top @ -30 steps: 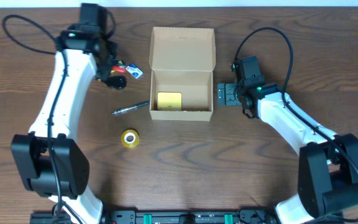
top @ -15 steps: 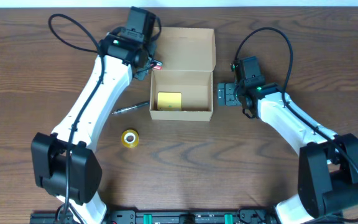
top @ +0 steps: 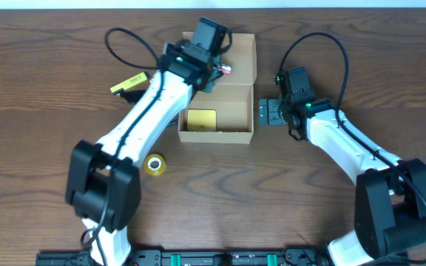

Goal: Pack container
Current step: 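Lift the stapler with the left gripper and carry it over the box, then lower the stapler into the box beside the notepad and release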

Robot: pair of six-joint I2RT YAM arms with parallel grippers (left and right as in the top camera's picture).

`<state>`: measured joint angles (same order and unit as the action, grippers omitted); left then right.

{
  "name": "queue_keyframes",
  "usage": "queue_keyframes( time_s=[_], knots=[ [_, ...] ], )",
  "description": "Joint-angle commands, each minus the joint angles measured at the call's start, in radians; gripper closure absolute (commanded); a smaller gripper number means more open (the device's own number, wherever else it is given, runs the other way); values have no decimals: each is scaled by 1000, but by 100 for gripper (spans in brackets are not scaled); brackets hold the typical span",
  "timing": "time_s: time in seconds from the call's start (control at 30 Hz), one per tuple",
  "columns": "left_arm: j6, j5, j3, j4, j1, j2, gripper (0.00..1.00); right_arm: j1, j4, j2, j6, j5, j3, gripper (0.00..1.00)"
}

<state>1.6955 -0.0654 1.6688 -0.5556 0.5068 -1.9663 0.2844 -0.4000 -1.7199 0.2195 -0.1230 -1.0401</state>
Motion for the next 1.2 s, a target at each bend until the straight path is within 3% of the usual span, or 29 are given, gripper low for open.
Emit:
queue_keyframes(
  time_s=[0.0,0.23,0.47,0.8,1.17],
  knots=[
    [156,42,18,13,5,-21,94,-9,-1,-8,11,0,3,1],
    [234,80,18,-12,19,-17,94,-9,-1,-8,11,0,3,1],
    [303,93,18,-154,35,31,94,-9,-1,-8,11,0,3,1],
    [293,84,18,-290,38,49,94,-9,-1,-8,11,0,3,1],
    [271,102,17,-299,37,-9,94,-9,-1,-8,11,0,3,1]
  ],
)
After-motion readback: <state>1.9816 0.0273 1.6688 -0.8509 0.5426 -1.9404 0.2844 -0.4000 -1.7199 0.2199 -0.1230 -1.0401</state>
